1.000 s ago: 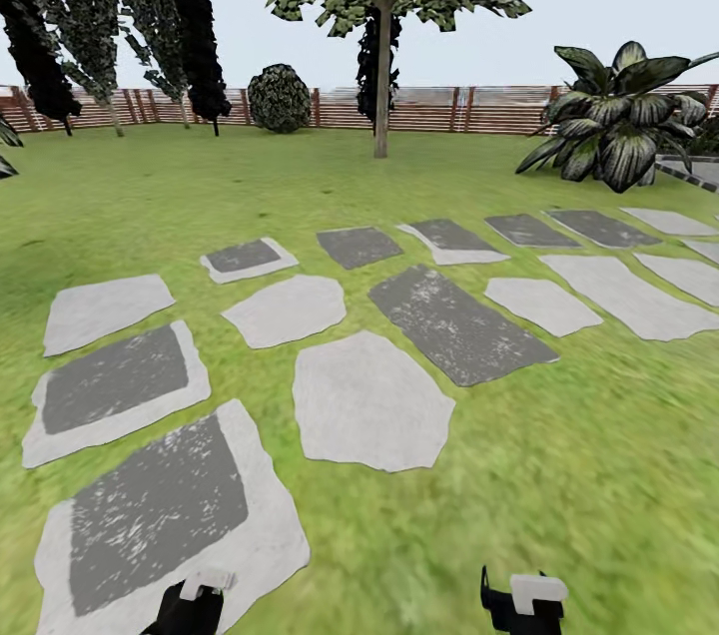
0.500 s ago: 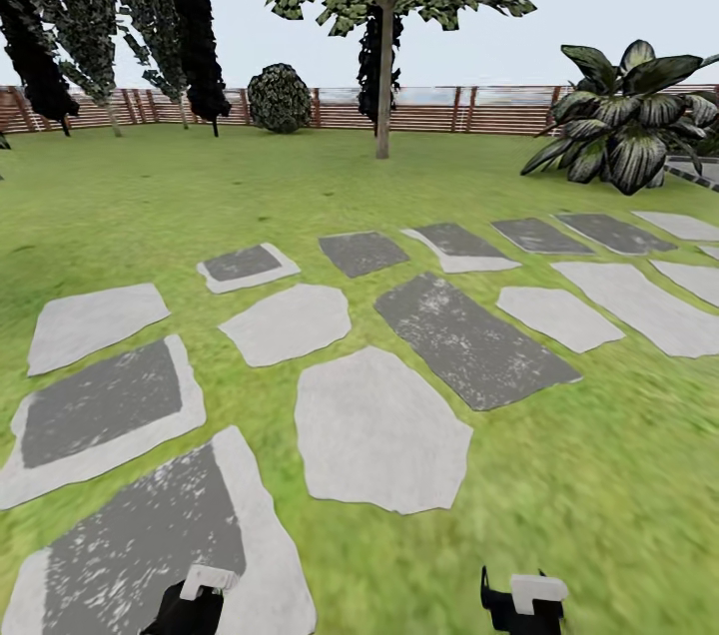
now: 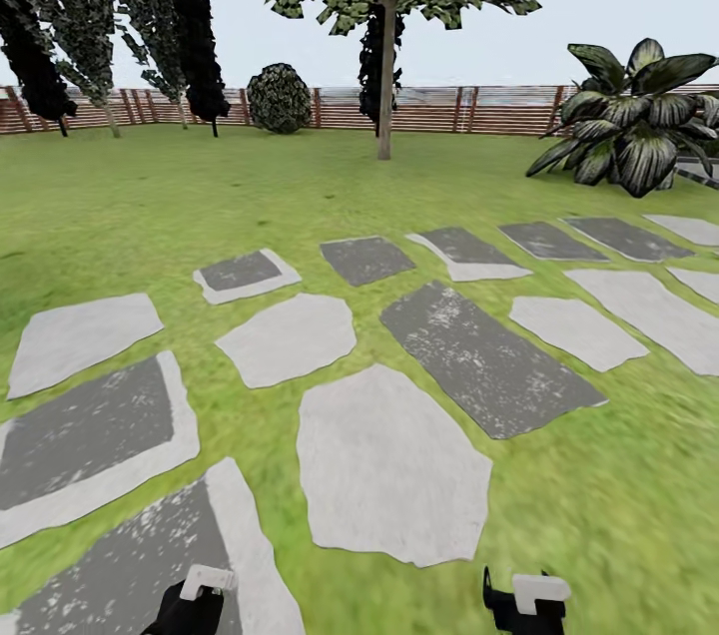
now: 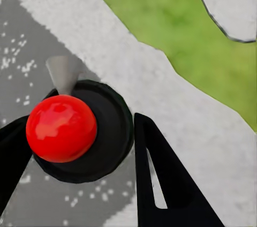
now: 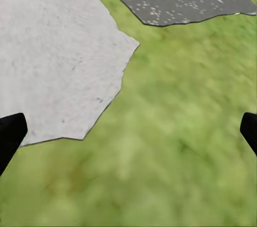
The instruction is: Pick up the pesticide atomizer in the garden and spray insectifuge to fully cover both potted plants in the garden.
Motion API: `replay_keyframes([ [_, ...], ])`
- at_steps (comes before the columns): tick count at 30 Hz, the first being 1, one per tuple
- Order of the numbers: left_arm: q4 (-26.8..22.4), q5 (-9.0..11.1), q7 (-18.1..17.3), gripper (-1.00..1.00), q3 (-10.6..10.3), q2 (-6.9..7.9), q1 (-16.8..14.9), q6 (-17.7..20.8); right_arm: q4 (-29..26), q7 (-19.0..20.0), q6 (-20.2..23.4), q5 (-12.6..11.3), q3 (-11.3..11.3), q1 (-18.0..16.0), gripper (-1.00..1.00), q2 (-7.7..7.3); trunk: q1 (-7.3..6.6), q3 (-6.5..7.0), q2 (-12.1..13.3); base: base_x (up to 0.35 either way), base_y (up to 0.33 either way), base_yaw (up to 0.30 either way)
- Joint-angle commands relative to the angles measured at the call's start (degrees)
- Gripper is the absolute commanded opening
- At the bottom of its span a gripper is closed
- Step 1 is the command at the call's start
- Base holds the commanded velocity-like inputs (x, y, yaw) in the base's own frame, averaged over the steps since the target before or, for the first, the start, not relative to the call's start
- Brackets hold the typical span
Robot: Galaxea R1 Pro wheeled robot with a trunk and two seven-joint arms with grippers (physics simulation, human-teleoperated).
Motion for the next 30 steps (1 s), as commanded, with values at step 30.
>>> replay_keyframes([
  [30, 0.0, 0.6, -0.3, -1.00, -0.3, 0.02, 0.0, -0.2, 0.0, -0.5, -0.1, 0.4, -0.3, 0.0, 1.00, 0.36, 0.02, -0.05, 0.0, 0.336, 0.106, -0.135],
])
